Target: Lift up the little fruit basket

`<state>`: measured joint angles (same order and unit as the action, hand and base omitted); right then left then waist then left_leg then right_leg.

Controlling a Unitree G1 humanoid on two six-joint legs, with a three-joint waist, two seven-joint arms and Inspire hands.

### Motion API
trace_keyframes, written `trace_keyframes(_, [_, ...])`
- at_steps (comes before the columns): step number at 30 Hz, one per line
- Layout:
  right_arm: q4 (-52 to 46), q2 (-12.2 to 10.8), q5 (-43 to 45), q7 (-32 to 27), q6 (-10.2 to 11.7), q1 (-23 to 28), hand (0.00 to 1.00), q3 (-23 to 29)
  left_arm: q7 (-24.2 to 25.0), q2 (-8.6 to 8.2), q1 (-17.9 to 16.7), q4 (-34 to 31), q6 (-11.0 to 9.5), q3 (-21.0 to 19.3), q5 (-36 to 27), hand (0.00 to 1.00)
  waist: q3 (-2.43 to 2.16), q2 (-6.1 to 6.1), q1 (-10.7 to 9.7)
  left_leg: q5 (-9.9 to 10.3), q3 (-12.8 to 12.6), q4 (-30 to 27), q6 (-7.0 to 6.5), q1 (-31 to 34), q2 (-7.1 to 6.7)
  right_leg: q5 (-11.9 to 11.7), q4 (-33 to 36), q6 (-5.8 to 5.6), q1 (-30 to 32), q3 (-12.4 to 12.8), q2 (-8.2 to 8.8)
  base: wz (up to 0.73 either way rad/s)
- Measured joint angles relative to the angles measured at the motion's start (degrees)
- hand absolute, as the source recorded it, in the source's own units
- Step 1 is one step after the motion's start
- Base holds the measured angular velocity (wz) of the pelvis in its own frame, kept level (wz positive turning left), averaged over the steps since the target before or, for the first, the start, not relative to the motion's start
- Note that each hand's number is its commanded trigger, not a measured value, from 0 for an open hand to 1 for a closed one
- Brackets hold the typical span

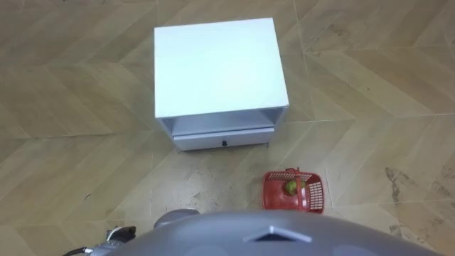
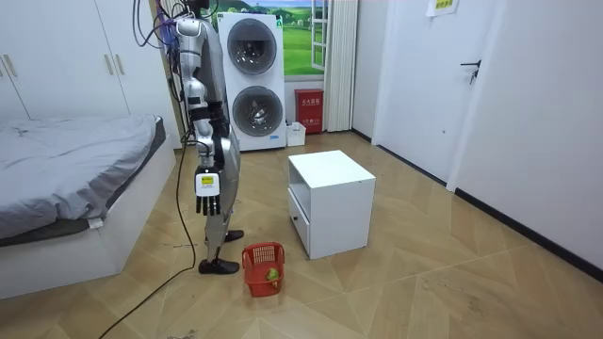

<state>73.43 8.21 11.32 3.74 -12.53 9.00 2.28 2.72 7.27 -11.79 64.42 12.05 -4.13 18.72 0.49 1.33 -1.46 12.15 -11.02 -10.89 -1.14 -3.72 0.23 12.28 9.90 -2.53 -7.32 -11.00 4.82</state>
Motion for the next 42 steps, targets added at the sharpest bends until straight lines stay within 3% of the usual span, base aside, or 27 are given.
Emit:
trace_keyframes(34, [-0.6,0.0,0.3,0.0,0.2,0.0,0.0,-0.4,-2.4,-0.1,0.1,-0.3,-0.6,-0.3,2.2,0.0,-0.06,0.57,-0.1,0.3,-0.2,-0.9,-0.37,0.3,0.01,0.0,2.4,-0.01,1.2,-0.1,0.28,0.0])
trace_keyframes(36, [-0.9,0.2,-0.8,-0.5,0.0,-0.9,0.0,-0.3,-2.5,-0.08,1.2,0.2,-0.8,-0.2,2.2,0.0,-0.25,0.31,0.2,0.8,-0.6,-2.6,-0.86,1.6,0.12,0.1,6.2,-0.21,3.8,-0.1,1.1,-0.05])
trace_keyframes(38, [-0.9,0.6,-1.0,-1.3,0.2,-1.8,0.0,0.4,-2.4,-0.06,2.6,2.1,-1.2,-0.4,2.2,0.0,-0.05,-0.01,0.0,1.2,-1.2,-5.1,-1.54,3.8,-0.02,0.1,9.4,-0.25,6.8,0.2,1.66,-0.12])
trace_keyframes(40, [-1.0,0.8,-1.0,-1.9,0.6,-3.8,0.0,1.5,-2.3,0.15,3.3,2.1,-1.7,-1.7,2.2,0.0,-0.11,0.18,0.1,1.3,-1.5,-6.4,-2.44,6.2,-0.73,0.1,10.7,-0.35,9.8,2.1,2.06,-0.32])
trace_keyframes(41, [-2.1,1.0,-1.0,-2.3,0.7,-4.6,0.0,1.4,-2.2,0.37,3.6,2.4,-2.4,-3.2,2.2,0.0,-0.33,0.16,0.2,1.4,-1.9,-6.7,-3.24,8.6,-0.89,-0.4,9.9,-1.21,11.1,3.4,2.07,-0.19])
trace_keyframes(42, [-3.2,1.0,-1.2,-2.7,0.6,-6.0,0.0,1.5,-2.2,0.94,4.2,2.2,-3.3,-4.5,2.3,0.0,-0.23,-0.37,-0.2,1.6,-3.1,-8.0,-4.4,11.3,-0.13,0.2,12.5,-1.17,13.1,2.7,2.92,0.0])
